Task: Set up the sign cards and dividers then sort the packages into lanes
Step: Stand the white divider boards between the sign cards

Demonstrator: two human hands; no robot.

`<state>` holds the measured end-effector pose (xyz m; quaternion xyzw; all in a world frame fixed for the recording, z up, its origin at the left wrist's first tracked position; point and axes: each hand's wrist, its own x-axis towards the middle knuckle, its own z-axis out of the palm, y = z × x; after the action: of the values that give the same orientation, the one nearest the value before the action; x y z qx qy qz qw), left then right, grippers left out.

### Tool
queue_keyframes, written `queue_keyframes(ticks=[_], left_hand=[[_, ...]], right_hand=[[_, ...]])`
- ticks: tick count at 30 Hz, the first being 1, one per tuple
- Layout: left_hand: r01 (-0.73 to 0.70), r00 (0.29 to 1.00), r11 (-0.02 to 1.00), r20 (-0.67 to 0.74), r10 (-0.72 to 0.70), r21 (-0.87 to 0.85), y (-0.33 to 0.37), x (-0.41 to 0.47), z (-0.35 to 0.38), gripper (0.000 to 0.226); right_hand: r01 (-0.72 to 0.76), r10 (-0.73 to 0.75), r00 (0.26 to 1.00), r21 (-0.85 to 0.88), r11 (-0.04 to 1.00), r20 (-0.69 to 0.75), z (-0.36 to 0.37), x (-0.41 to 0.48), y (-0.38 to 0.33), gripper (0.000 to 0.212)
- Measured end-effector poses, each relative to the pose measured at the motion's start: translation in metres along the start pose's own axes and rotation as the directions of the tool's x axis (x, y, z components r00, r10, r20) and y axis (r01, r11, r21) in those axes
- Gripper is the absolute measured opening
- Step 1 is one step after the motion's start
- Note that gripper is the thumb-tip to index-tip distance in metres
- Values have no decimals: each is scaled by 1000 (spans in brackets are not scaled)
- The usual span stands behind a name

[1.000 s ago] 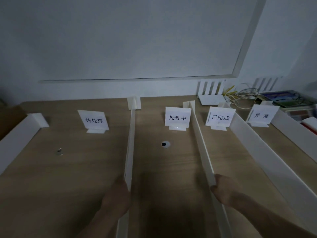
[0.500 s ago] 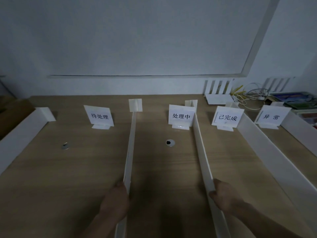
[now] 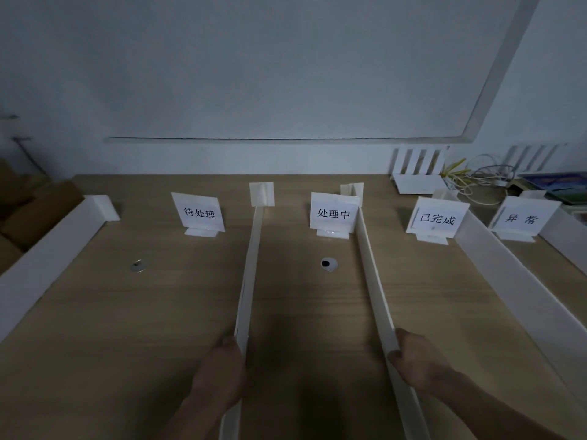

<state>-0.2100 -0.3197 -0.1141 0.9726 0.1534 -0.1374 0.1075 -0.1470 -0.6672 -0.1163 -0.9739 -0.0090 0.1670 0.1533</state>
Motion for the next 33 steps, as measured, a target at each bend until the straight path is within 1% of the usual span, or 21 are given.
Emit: queue_keyframes(ticks=[5, 10, 20, 23, 28, 32, 33], left_hand=[[-22, 999, 999, -25, 23, 47, -13, 1, 3, 44], [-23, 999, 998, -34, 25, 52, -16, 0, 3, 47], [-15, 999, 1000, -28, 15, 7, -15, -6, 0, 48], [7, 1000, 1000, -30, -7, 23, -16, -5, 2, 45], [17, 1000, 1000, -24, -17, -11, -17, -7, 4, 41], [-3, 1000, 998, -29, 5, 61, -22, -7, 10, 43], [6, 1000, 999, -28, -5, 47, -24, -7, 12, 44]], right_hand=[[14, -14, 1000, 0, 1000, -2, 1, 1, -3, 36], [19, -19, 1000, -13, 1000, 3, 1, -2, -4, 37], [8, -8, 1000, -11, 1000, -8, -1, -7, -5, 34], [-5, 5, 1000, 1, 1000, 6, -2, -9, -4, 33], [0, 0, 1000, 4, 1000, 11, -3, -12, -4, 31], [-5, 5, 1000, -6, 1000, 19, -4, -13, -5, 35], [-6, 6, 1000, -9, 1000, 21, -5, -14, -6, 36]])
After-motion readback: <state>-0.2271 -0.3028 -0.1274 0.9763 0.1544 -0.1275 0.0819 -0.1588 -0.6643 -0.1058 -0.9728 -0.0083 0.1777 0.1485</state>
